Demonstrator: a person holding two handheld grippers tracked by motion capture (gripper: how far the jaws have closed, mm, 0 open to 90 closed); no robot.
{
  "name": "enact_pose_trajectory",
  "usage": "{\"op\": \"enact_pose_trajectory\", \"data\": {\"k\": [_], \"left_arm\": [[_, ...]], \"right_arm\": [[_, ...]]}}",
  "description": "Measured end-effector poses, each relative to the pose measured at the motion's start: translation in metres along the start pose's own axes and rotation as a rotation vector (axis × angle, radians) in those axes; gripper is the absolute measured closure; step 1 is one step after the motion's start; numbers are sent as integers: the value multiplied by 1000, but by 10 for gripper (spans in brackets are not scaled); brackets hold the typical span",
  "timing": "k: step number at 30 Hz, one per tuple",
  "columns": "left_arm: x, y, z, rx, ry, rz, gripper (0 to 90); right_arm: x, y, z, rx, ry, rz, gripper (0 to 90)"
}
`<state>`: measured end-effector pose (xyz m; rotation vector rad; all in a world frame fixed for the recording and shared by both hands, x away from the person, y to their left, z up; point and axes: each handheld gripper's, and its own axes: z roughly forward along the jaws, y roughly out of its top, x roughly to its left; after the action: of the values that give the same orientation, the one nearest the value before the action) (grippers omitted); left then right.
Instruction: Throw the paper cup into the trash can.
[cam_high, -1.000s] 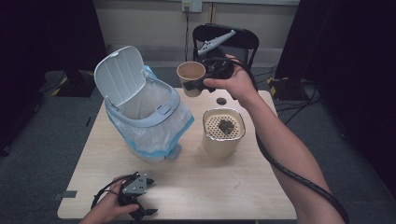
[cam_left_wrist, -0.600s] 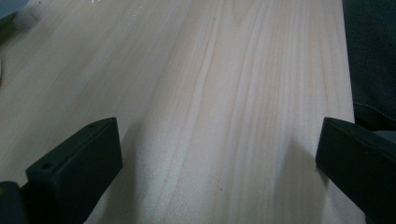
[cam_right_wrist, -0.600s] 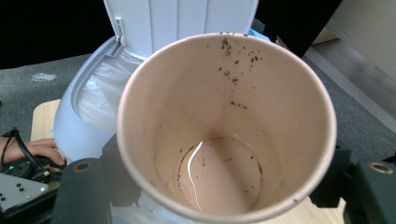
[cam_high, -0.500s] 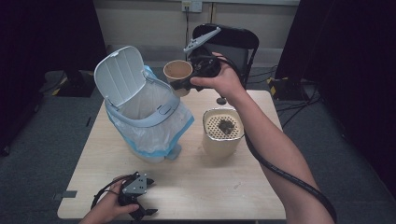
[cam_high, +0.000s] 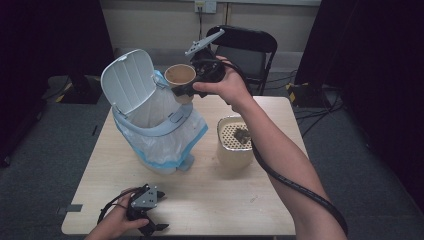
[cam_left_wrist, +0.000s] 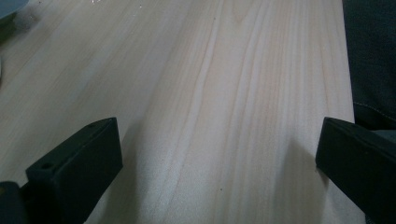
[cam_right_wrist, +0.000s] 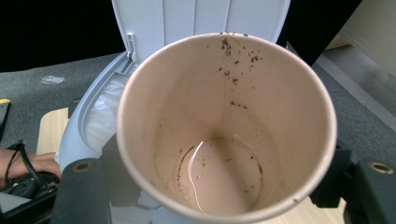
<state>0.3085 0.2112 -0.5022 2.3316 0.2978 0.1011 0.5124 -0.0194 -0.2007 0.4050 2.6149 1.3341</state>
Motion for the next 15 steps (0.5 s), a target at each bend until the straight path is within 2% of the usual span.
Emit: {"op": "enact_pose_trajectory", "data": {"k": [15], "left_arm": [[0,0,0,2,0,0,0]], "right_arm": [[7,9,24,-7,31,-5,288]]}}
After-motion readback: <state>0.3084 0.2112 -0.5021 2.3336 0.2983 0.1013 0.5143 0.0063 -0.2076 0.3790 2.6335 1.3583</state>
